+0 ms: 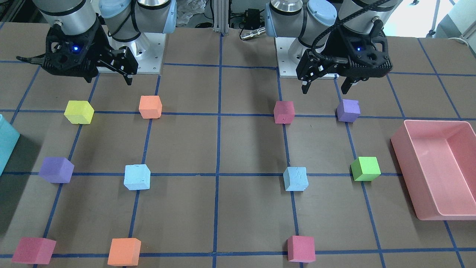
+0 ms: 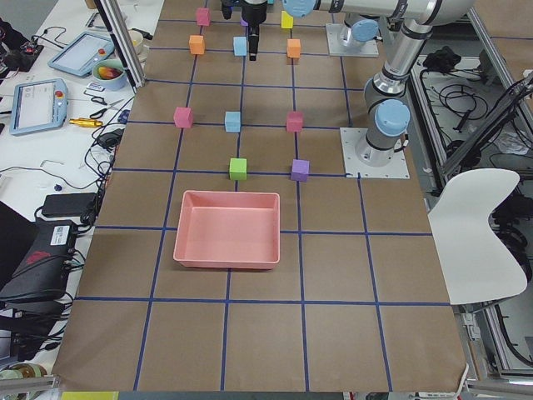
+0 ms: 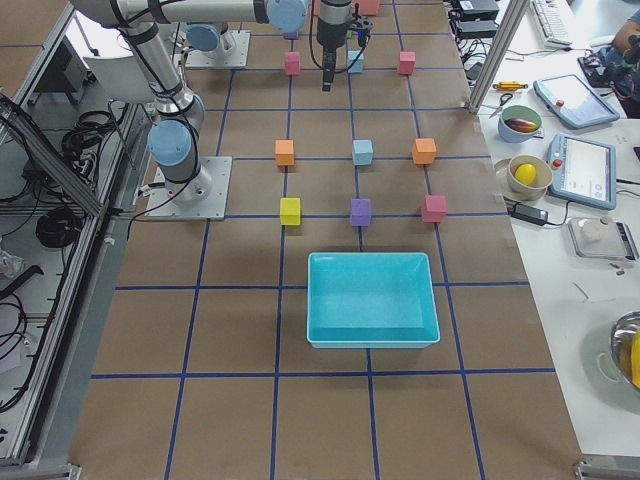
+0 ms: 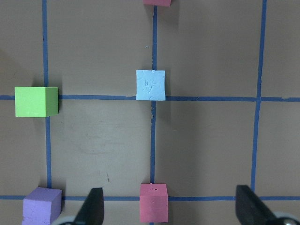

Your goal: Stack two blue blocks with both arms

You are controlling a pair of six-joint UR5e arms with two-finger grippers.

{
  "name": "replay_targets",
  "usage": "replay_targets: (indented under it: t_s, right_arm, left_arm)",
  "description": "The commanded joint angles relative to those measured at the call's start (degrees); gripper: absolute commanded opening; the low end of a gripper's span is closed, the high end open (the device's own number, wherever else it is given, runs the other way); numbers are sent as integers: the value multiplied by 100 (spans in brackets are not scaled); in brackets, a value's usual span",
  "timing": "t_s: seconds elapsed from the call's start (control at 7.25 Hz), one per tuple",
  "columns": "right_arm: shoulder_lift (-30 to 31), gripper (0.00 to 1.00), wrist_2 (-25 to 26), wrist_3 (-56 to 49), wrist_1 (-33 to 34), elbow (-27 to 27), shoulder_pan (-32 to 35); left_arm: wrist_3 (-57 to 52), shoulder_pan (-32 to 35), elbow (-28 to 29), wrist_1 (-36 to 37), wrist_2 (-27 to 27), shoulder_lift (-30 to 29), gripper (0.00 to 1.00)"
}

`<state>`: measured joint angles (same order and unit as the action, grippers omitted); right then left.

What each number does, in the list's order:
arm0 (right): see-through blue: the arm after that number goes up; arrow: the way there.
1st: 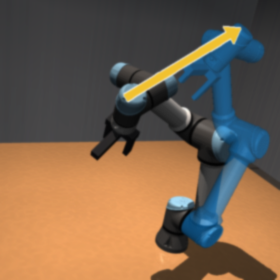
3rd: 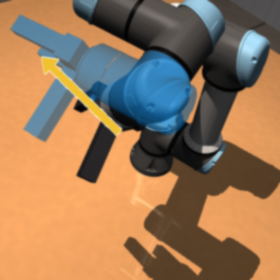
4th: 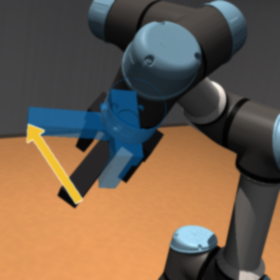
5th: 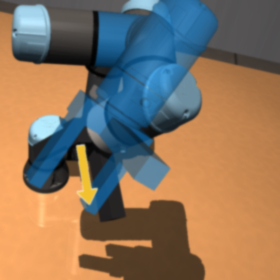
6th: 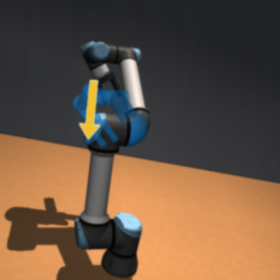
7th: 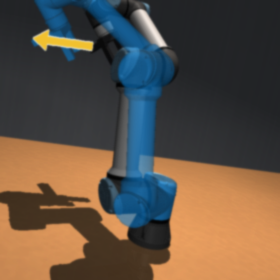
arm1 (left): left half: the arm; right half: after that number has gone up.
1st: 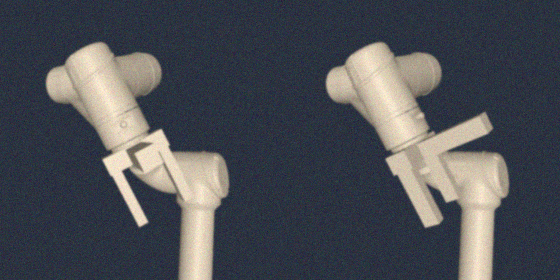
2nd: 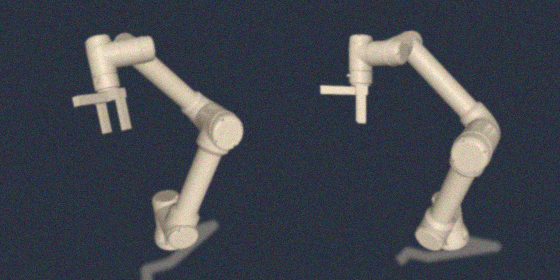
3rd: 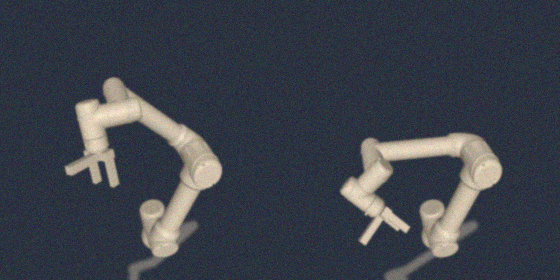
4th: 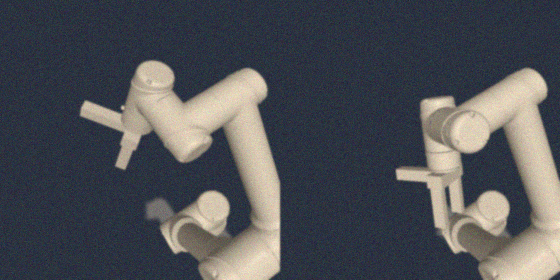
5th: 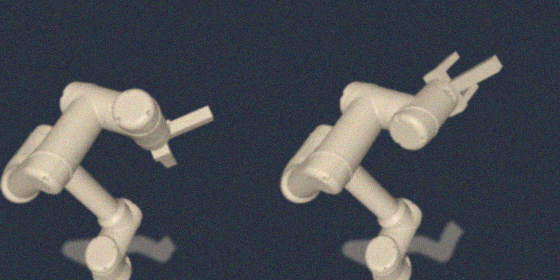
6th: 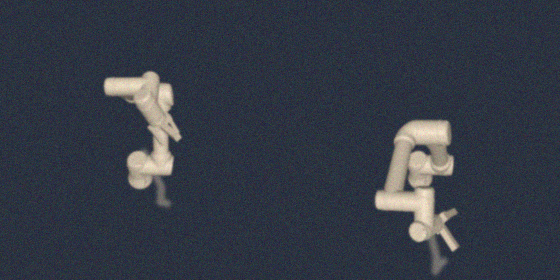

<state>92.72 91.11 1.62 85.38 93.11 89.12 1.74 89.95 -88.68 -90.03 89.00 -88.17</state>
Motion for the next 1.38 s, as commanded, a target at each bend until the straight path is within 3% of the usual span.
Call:
replay_targets:
  t_s: [0.0,0.28,0.69,0.83,1.1,1.24]
  right_arm:
    - [-585,100,21,40,66,23,-79]
    - [-1314,100,4,-39,1308,110,-79]
    - [-1906,100,-5,-414,2768,513,-70]
    - [-1959,100,-22,-426,3043,654,-61]
    - [-2440,100,-57,-408,3483,726,-53]
    - [-2660,100,-475,-356,3503,717,-53]
  left_arm:
    - [10,14,-9,21,-6,-7,100]
    - [-16,5,-9,-40,3,10,100]
    - [-25,-4,-228,-5,38,-7,100]
    - [-25,13,-412,56,21,-94,100]
    - [10,-13,-737,947,-23,-506,100]
    - [19,-21,-948,1214,-41,-769,100]
